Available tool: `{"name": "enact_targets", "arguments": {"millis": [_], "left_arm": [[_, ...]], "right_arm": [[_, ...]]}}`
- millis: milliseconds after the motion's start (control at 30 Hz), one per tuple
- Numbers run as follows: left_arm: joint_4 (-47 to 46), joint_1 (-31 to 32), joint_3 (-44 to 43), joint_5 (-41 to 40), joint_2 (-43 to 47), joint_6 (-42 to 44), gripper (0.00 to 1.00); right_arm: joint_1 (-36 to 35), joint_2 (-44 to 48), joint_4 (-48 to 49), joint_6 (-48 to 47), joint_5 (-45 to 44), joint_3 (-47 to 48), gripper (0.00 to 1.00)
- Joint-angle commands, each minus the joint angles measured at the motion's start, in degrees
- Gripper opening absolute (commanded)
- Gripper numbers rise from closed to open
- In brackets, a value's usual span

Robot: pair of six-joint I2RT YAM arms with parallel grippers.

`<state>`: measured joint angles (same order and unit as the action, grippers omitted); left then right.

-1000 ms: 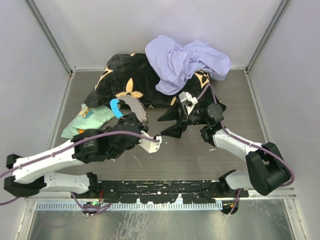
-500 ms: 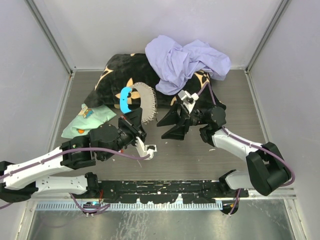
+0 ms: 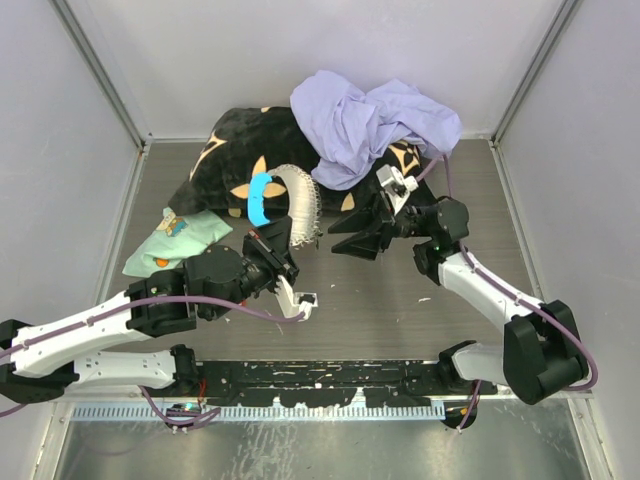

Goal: Remove the keys from the keyring
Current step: Pick up the key from the keyring.

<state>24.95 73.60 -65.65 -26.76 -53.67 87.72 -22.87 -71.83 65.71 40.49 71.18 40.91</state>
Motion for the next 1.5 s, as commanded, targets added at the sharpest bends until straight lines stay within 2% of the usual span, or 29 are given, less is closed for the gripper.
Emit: {"name": "enact_targets", "arguments": {"millis": [0, 100, 200, 433, 600, 733, 800, 1067, 1367, 1467], "left_arm": [[-4.8, 0.1, -2.8, 0.6, 1.2, 0.6, 0.0], [-4.8, 0.2, -2.4, 1.0, 1.4, 0.3, 0.0], [-5.0, 0.1, -2.3, 1.2, 1.2, 0.2, 0.0], [-4.6, 0.1, -2.8, 1.2, 0.6, -0.2, 0.0], [-4.2, 0.1, -2.9, 1.3, 0.6, -0.7, 0.0], [-3.6, 0.1, -3.3, 1.4, 0.3, -1.0, 0.0], [-3.5, 0.1, -3.3, 1.6, 0.2, -1.2, 0.0], [-2.5, 0.1, -3.7, 1.7, 0.0, -1.8, 0.0], [-2.0, 0.1, -3.9, 1.6, -0.2, -2.5, 0.0], [-1.3, 0.1, -4.1, 1.6, -0.4, -3.0, 0.0]], "right_arm": [[0.4, 1.8, -18.3, -13.7, -1.1, 4.9, 0.55], [0.3, 1.9, -28.5, -21.0, -2.7, 7.3, 0.58], [-0.3, 1.8, -34.3, -25.7, -4.1, 8.7, 0.6], [-2.3, 1.5, -23.4, -19.1, -3.1, 5.6, 0.6], [-2.9, 1.5, -23.4, -19.3, -4.1, 5.4, 0.6], [-2.8, 1.4, -31.7, -23.9, -7.1, 7.6, 0.57], [-2.9, 1.4, -32.3, -24.2, -7.5, 7.9, 0.56], [-3.1, 1.3, -27.5, -19.9, -6.6, 7.0, 0.49], [-3.9, 1.3, -17.6, -13.7, -4.5, 4.9, 0.53], [-4.1, 1.2, -17.4, -13.5, -5.4, 4.6, 0.53]]}}
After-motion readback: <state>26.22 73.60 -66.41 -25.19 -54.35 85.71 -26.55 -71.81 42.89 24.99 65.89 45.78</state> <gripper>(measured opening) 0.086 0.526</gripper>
